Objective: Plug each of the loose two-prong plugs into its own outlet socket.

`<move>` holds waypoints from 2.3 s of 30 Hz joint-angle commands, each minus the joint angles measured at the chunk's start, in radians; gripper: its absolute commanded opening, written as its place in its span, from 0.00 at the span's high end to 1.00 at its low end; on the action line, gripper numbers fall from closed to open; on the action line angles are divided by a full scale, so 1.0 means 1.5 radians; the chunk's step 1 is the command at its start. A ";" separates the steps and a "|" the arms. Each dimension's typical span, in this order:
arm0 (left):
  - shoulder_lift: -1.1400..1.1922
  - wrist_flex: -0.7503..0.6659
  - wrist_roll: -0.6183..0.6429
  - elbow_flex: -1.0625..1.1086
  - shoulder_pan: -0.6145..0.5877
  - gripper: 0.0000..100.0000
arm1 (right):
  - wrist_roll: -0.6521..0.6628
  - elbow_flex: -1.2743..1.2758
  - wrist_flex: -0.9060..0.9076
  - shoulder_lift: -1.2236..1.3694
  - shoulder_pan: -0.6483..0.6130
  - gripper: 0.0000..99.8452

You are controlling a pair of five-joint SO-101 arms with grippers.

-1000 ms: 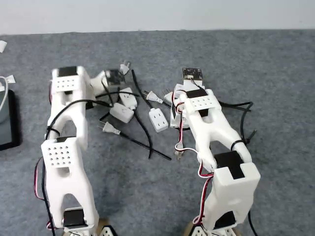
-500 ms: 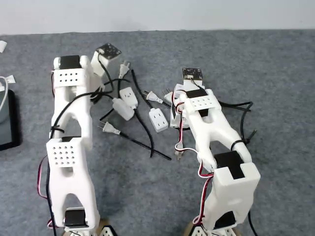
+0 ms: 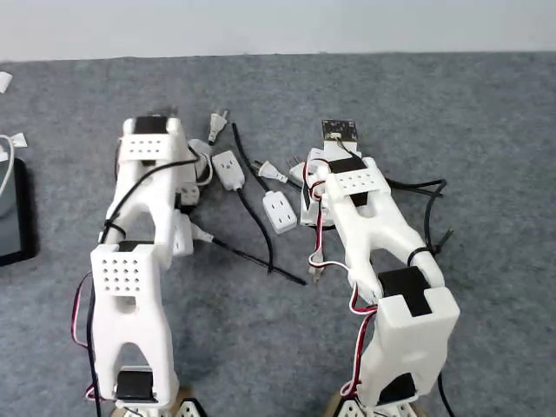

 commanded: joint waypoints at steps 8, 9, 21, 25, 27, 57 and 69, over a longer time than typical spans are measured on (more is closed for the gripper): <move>-0.015 -0.033 -0.043 0.048 0.035 0.99 | 0.007 -0.045 -0.003 -0.009 -0.007 0.97; -0.015 -0.031 -0.047 0.049 0.038 0.99 | 0.007 -0.045 -0.002 -0.009 -0.007 0.97; -0.104 -0.078 -0.314 0.100 0.048 0.98 | 0.031 -0.046 0.007 -0.010 -0.008 0.97; -0.115 -0.086 -0.322 0.113 0.056 0.98 | 0.031 -0.046 0.007 -0.010 -0.008 0.97; -0.114 -0.111 -0.288 0.115 0.052 0.98 | 0.031 -0.046 0.007 -0.010 -0.008 0.97; -0.403 -0.205 -0.374 0.381 -0.012 0.75 | 0.064 -0.044 0.033 -0.059 -0.008 0.97; -0.662 -0.337 -0.377 0.681 -0.074 0.75 | 0.086 0.025 -0.017 -0.122 -0.024 0.97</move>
